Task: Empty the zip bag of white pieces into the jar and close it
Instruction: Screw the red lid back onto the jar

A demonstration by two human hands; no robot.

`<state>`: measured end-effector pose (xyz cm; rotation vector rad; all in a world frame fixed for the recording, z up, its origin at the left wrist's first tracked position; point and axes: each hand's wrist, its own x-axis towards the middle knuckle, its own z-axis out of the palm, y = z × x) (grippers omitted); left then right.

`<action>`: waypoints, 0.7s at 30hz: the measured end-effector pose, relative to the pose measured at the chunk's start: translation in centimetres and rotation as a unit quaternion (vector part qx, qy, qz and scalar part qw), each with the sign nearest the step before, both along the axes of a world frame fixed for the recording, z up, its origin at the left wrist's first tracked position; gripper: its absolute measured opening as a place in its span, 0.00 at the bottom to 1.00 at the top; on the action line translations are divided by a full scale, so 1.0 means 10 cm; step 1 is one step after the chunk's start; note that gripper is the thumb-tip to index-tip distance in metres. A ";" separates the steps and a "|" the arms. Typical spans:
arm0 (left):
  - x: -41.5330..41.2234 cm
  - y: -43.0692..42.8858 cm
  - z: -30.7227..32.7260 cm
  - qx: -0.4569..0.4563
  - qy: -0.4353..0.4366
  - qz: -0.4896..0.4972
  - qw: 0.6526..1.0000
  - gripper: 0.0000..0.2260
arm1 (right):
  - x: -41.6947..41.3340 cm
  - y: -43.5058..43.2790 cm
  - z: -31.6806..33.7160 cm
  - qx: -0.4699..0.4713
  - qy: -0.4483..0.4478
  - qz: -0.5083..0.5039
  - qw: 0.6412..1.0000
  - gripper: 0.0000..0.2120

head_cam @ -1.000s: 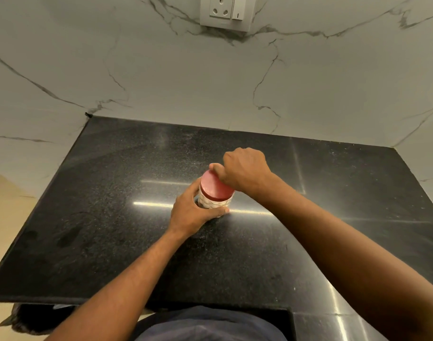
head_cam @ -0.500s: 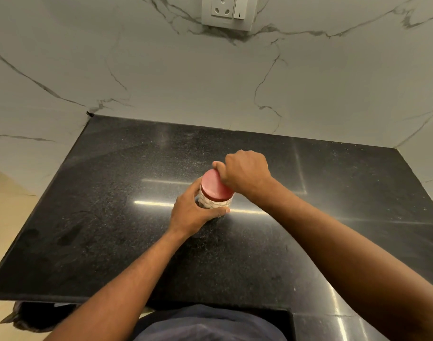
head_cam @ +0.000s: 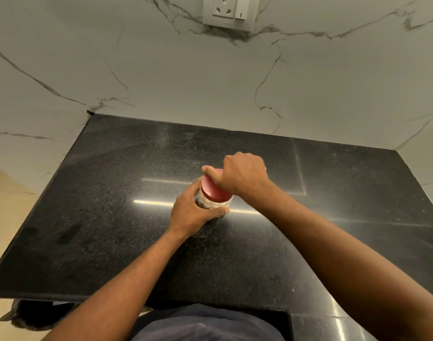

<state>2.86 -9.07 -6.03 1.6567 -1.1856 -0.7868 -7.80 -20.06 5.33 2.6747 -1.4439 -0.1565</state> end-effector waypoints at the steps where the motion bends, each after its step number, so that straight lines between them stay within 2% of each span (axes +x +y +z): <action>1: 0.00 0.00 0.00 -0.003 0.003 0.000 1.000 0.38 | 0.00 -0.02 0.00 -0.005 0.004 -0.009 1.000 0.36; 4: 0.01 0.01 0.01 -0.005 0.003 0.000 1.000 0.40 | -0.07 -0.08 0.06 0.028 -0.004 0.021 0.999 0.28; 5: 0.01 0.00 0.01 -0.006 0.002 -0.003 1.000 0.39 | -0.11 -0.09 0.08 0.076 -0.020 0.061 0.995 0.23; 6: 0.01 -0.01 0.00 -0.004 0.000 -0.005 1.000 0.39 | -0.14 -0.08 0.10 0.143 -0.029 0.109 0.983 0.22; 8: 0.01 -0.01 -0.02 -0.001 -0.007 -0.003 1.000 0.39 | -0.19 -0.03 0.17 0.244 -0.010 0.178 0.953 0.36; 10: 0.02 -0.02 -0.03 0.000 -0.013 0.003 1.000 0.41 | -0.19 -0.01 0.19 0.210 0.009 0.191 0.959 0.41; 11: 0.01 -0.02 -0.03 0.001 -0.014 0.003 1.000 0.41 | -0.17 -0.02 0.17 0.181 -0.005 0.187 0.965 0.38; 13: 0.00 -0.01 -0.02 0.001 -0.011 0.003 1.000 0.39 | -0.12 -0.02 0.12 0.108 -0.031 0.148 0.983 0.27; 14: 0.00 0.00 -0.01 0.002 -0.008 0.004 1.000 0.38 | -0.09 -0.02 0.10 0.073 -0.038 0.110 0.991 0.26; 17: -0.01 0.01 0.02 0.003 -0.002 0.002 1.000 0.36 | -0.03 -0.01 0.01 0.015 -0.005 0.027 1.000 0.36; 20: -0.01 0.01 0.03 -0.003 0.000 -0.001 1.000 0.36 | -0.03 -0.01 0.01 -0.008 0.018 0.009 1.000 0.39; 21: 0.00 0.02 0.04 -0.002 0.000 -0.001 1.000 0.36 | -0.06 -0.01 0.01 0.013 0.010 0.027 1.000 0.37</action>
